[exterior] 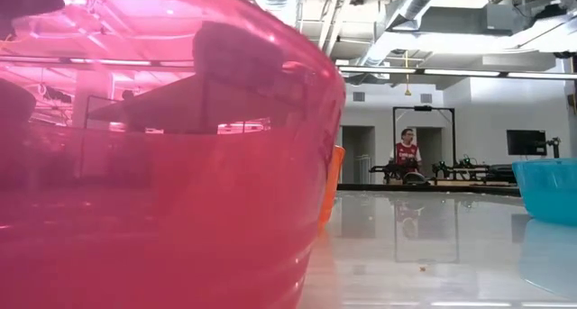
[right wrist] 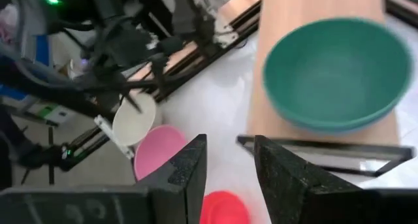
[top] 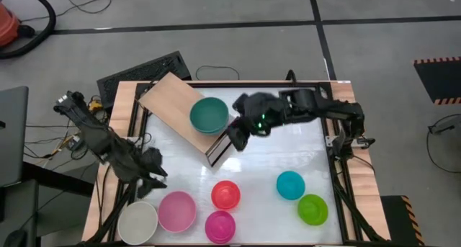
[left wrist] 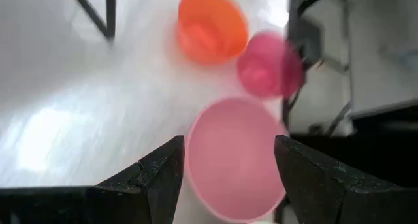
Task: Place and stack bowls onto a shelf
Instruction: Stack the pink bowl on top of the green bowl on the shelf
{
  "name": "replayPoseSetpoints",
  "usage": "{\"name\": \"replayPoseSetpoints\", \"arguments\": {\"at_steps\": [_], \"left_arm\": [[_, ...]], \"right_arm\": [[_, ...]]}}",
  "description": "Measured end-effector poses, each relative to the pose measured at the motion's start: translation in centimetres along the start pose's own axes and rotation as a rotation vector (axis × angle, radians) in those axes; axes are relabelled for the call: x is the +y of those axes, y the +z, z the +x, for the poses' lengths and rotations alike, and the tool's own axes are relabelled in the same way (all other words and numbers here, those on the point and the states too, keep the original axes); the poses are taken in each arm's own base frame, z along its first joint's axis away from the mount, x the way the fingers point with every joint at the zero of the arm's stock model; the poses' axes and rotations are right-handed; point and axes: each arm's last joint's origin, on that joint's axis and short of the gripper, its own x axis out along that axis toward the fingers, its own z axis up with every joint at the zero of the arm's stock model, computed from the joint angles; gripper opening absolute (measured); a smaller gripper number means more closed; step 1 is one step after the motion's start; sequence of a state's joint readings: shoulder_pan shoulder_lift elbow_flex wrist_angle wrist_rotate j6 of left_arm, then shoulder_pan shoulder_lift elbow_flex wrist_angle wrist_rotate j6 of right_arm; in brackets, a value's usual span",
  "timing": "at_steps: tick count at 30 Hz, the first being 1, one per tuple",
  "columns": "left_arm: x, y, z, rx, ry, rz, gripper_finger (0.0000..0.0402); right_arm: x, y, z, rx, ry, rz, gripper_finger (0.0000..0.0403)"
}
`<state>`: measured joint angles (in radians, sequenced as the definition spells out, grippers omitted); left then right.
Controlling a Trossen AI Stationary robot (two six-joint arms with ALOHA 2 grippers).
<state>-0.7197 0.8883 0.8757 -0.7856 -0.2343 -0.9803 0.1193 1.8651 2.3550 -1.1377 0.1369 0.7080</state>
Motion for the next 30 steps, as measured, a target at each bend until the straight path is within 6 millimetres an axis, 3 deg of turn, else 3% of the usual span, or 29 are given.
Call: {"name": "replayPoseSetpoints", "arguments": {"at_steps": [5, 12, 22, 30], "left_arm": [[-0.7, -0.8, 3.6, 0.137, 0.105, 0.102, 0.0222], [-0.6, -2.0, 7.4, 0.286, 0.247, 0.231, 0.0222], [-0.6, -2.9, 10.2, 0.376, 0.302, 0.285, 0.0223], [0.0, -3.6, 12.6, 0.472, 0.367, 0.284, 0.0203]], "right_arm": [[1.5, -1.4, -0.2, 0.016, 0.017, -0.017, 0.0152], [2.5, -2.8, 1.6, 0.061, 0.002, -0.038, 0.0152], [2.7, -4.3, 4.1, 0.15, -0.052, -0.068, 0.0173], [2.7, -4.5, 4.2, 0.184, -0.04, -0.046, 0.0175]]}}
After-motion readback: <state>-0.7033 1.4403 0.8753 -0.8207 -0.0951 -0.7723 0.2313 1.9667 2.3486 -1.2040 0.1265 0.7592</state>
